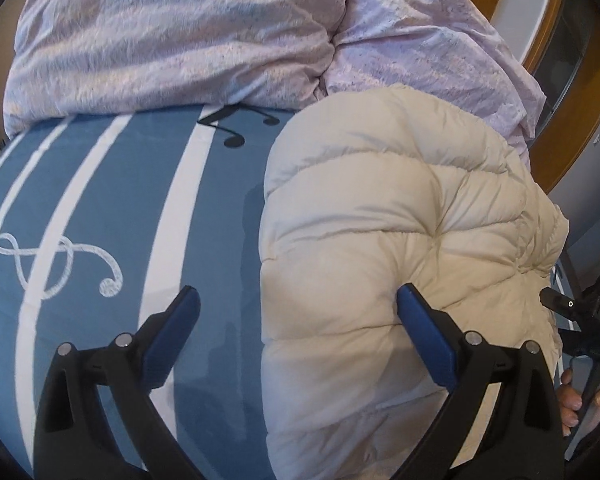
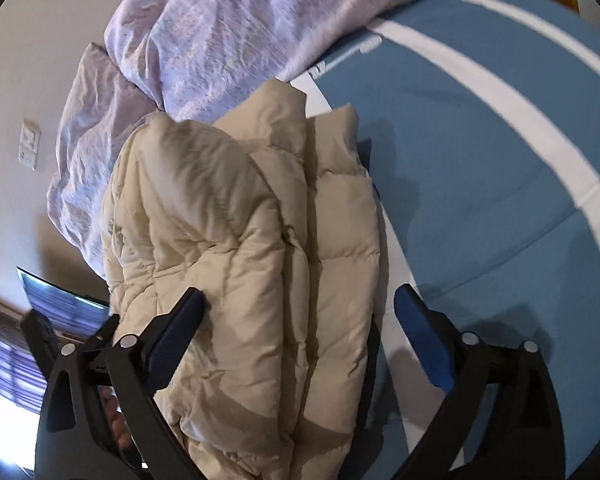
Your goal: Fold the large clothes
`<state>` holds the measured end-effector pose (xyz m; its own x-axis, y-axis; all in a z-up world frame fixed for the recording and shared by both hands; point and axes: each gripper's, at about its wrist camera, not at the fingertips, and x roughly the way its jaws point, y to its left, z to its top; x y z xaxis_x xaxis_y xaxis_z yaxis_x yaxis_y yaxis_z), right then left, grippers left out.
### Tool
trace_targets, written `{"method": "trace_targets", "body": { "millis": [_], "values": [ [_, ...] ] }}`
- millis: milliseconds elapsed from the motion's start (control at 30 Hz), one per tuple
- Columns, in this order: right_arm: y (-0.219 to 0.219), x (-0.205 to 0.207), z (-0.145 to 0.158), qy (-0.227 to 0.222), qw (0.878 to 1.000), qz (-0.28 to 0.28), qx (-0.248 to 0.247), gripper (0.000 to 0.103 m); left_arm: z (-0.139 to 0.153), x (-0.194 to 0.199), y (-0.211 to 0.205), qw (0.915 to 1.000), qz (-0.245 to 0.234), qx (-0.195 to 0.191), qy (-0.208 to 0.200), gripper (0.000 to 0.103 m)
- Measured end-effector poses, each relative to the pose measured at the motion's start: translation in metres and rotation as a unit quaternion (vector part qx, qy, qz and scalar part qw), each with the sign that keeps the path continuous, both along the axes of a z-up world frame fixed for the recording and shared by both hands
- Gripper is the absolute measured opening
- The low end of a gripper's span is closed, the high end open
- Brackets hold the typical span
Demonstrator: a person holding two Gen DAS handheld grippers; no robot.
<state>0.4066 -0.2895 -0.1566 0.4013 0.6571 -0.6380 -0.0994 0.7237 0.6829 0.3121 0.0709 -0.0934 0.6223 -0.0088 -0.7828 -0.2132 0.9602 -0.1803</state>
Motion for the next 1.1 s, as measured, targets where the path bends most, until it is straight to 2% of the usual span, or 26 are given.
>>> {"method": "trace_targets", "body": {
  "millis": [167, 233, 267, 333, 367, 433, 533, 667, 1100],
  "values": [
    [0.005, 0.005, -0.003, 0.001, 0.999, 0.018, 0.029, 0.100, -0.004, 0.002, -0.005, 1.0000, -0.007, -0.001, 0.003, 0.098],
    [0.009, 0.008, -0.004, 0.001, 0.999, 0.028, 0.039, 0.097, -0.004, 0.002, -0.007, 0.9999, -0.010, 0.003, 0.003, 0.098],
    [0.014, 0.009, -0.004, -0.002, 0.999, 0.032, 0.039, 0.093, -0.003, 0.001, -0.007, 0.9999, -0.010, 0.005, 0.002, 0.098],
    [0.020, 0.013, -0.007, 0.007, 0.998, 0.045, 0.050, 0.064, -0.002, 0.000, -0.008, 0.9999, -0.012, 0.011, 0.001, 0.098],
    [0.021, 0.014, -0.008, 0.010, 0.997, 0.046, 0.058, 0.060, -0.001, 0.000, -0.008, 0.9998, -0.013, 0.014, -0.001, 0.098],
    [0.022, 0.015, -0.006, 0.002, 0.997, 0.041, 0.068, 0.041, 0.002, -0.003, -0.007, 0.9998, -0.014, 0.010, -0.005, 0.098],
    [0.023, 0.020, 0.002, -0.003, 0.997, 0.031, 0.072, 0.030, 0.006, -0.007, -0.006, 0.9998, -0.018, 0.003, -0.009, 0.098],
    [0.023, 0.030, 0.005, -0.001, 0.997, 0.019, 0.071, 0.027, 0.010, -0.012, -0.006, 0.9997, -0.021, 0.001, -0.015, 0.098],
    [0.016, 0.031, -0.006, 0.009, 0.997, 0.013, 0.080, 0.026, 0.005, -0.006, -0.002, 0.9993, -0.025, -0.022, -0.014, 0.098]
  ]
}}
